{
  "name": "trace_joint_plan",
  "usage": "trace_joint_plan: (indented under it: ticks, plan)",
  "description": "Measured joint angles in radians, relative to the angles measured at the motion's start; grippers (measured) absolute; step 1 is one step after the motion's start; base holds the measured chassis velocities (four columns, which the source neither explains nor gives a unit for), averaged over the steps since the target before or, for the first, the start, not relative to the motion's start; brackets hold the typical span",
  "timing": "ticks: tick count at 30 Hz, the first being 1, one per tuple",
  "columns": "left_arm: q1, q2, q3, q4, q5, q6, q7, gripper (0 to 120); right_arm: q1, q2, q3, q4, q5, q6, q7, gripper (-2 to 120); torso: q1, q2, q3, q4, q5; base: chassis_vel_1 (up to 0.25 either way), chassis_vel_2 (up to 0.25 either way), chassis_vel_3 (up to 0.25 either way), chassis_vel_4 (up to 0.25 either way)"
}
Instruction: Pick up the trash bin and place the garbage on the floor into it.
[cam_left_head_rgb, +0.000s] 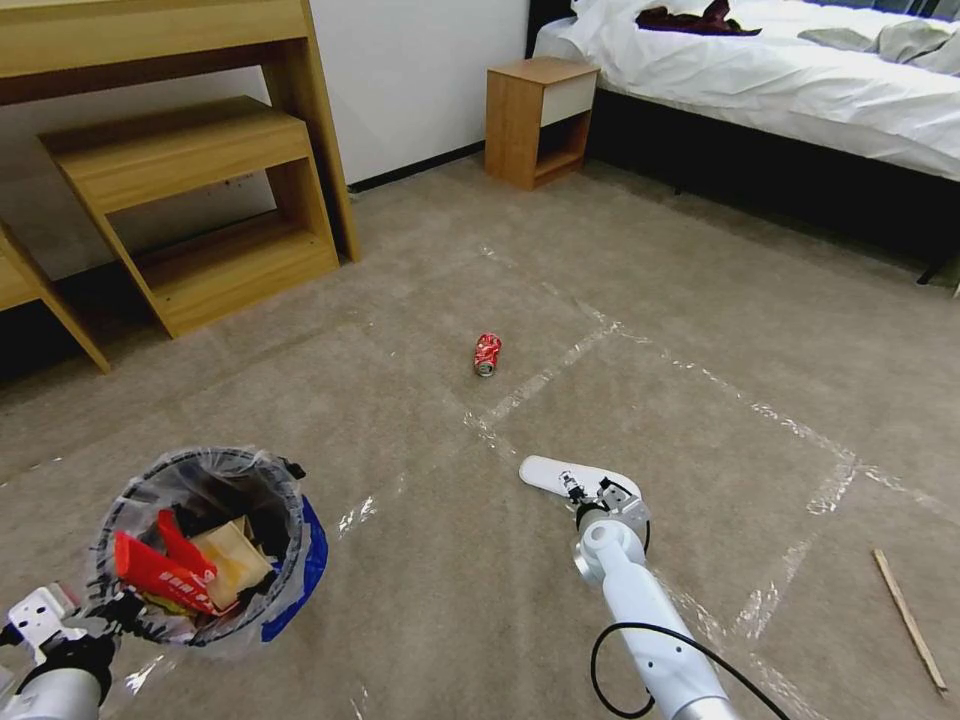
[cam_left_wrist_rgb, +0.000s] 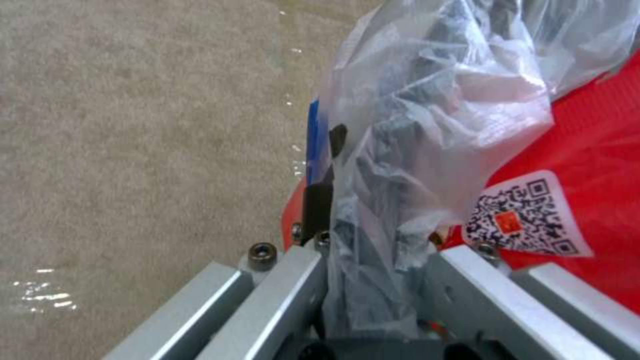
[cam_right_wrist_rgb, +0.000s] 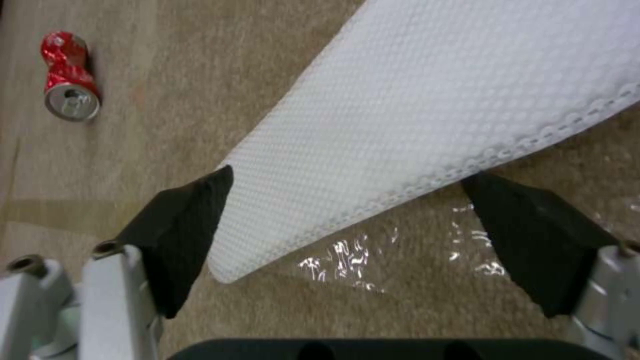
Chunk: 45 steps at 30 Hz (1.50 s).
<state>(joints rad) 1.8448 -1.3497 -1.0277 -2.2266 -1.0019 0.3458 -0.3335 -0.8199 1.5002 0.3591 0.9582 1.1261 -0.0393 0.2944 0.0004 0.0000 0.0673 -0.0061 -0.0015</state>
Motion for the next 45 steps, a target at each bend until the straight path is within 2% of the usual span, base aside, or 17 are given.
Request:
trace_joint_plan:
  ticks: [4, 17, 26, 31, 33, 34, 36, 45]
  plan:
    - [0.000, -0.001, 0.002, 0.002, 0.003, -0.003, 0.002, 0, 0.005, 0.000, 0.000, -0.010, -0.007, 0.007, -0.011, 79, 0.000, 0.000, 0.000, -0.0001, 0.0001, 0.000, 0.000, 0.000, 0.000]
    - [0.025, -0.008, 0.000, -0.025, 0.001, -0.010, 0.005, 0, 0.014, 0.011, 0.000, -0.045, -0.029, 0.027, -0.041, 33, 0.000, 0.000, 0.000, -0.0001, 0.0000, 0.000, 0.000, 0.000, 0.000]
    - [0.043, -0.012, -0.003, -0.043, -0.002, -0.016, 0.010, 0, 0.017, 0.018, 0.006, -0.077, -0.050, 0.038, -0.065, 32, 0.000, 0.000, 0.000, 0.0000, 0.0001, 0.000, 0.000, 0.000, 0.000]
    - [0.042, -0.012, -0.005, -0.035, -0.001, -0.021, 0.011, 0, 0.027, 0.022, 0.001, -0.097, -0.062, 0.046, -0.083, 22, 0.000, 0.000, 0.000, -0.0001, 0.0001, 0.000, 0.000, 0.000, 0.000]
    - [0.039, -0.014, -0.005, -0.031, 0.000, -0.022, 0.012, 0, 0.039, 0.027, 0.002, -0.110, -0.062, 0.050, -0.098, 11, 0.000, 0.000, 0.000, 0.0000, 0.0001, 0.000, 0.000, 0.000, 0.000]
    - [0.039, -0.014, -0.005, -0.031, 0.000, -0.022, 0.012, 0, 0.039, 0.027, 0.002, -0.110, -0.062, 0.050, -0.098, 11, 0.000, 0.000, 0.000, 0.0000, 0.0001, 0.000, 0.000, 0.000, 0.000]
    - [0.038, -0.018, -0.003, -0.030, 0.001, -0.022, 0.012, 0, 0.049, 0.028, -0.001, -0.118, -0.062, 0.054, -0.107, 1, 0.000, 0.000, 0.000, -0.0001, 0.0001, 0.000, 0.000, 0.000, 0.000]
    - [0.036, -0.024, -0.002, -0.025, 0.005, -0.029, 0.013, 0, 0.065, 0.025, -0.014, -0.126, -0.062, 0.058, -0.119, 0, 0.000, 0.000, 0.000, 0.0000, 0.0001, 0.000, 0.000, 0.000, 0.000]
